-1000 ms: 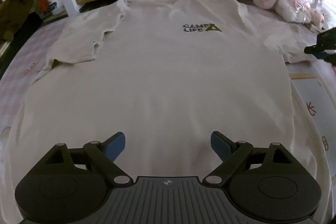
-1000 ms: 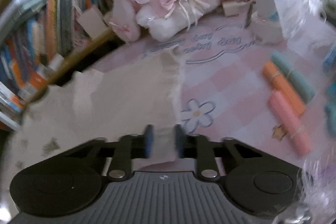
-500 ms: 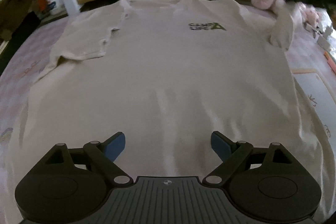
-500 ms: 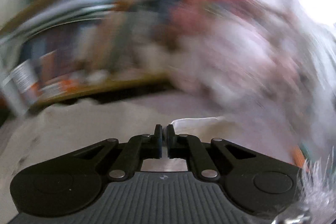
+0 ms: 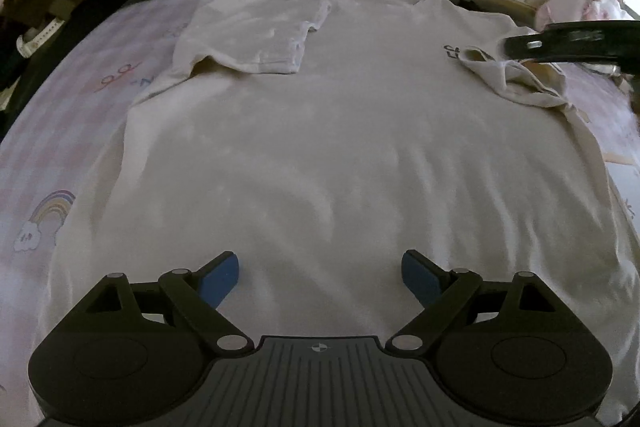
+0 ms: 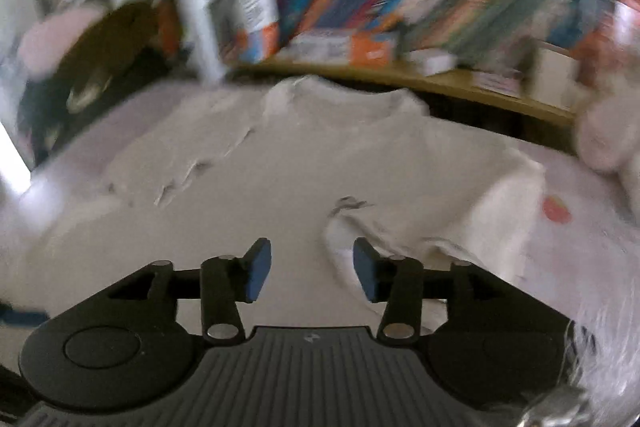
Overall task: Fold clothes
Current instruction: 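Grasp the sleeve with the right gripper and fold it onto the shirt body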
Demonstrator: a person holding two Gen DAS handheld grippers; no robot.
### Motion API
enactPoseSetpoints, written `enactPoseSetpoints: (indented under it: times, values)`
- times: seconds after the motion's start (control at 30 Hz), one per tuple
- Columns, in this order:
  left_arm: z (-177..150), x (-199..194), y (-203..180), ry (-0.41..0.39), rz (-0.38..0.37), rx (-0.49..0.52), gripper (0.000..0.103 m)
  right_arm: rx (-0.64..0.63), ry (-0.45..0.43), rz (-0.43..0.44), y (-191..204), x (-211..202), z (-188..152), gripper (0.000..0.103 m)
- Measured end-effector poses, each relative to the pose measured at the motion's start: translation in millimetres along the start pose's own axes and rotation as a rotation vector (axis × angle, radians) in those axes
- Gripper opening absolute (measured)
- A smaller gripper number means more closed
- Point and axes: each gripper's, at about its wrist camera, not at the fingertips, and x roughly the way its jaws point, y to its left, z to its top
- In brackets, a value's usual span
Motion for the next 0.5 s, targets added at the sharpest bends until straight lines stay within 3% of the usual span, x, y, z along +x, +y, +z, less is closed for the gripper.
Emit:
enactPoseSetpoints:
  times: [0.1, 0.2, 0.4, 0.43, 0.47, 0.5]
  values:
    - [1, 1, 1, -0.004, -0.008, 0.009, 0.094, 0.098, -0.007, -0.125, -33, -4, -4, 0.045]
    - [1, 3, 1, -0.004, -0.014, 0.021, 0.094, 0.159, 0.045, -0.183, -61, 4, -4, 0.045]
    - [2, 3, 0, -0.005, -0.021, 0.041, 0.095, -0.088, 0.187, -0.341, -59, 39, 1, 0.042]
    - [2, 3, 1, -0.007, -0.022, 0.042, 0.095, -0.127, 0.189, -0.360, -58, 43, 3, 0.038]
    - [1, 3, 1, -0.009, -0.022, 0.044, 0.095, -0.146, 0.179, -0.362, -59, 44, 7, 0.020]
    - [1, 3, 1, -0.012, -0.021, 0.047, 0.095, -0.131, 0.159, -0.339, -61, 43, 13, 0.011]
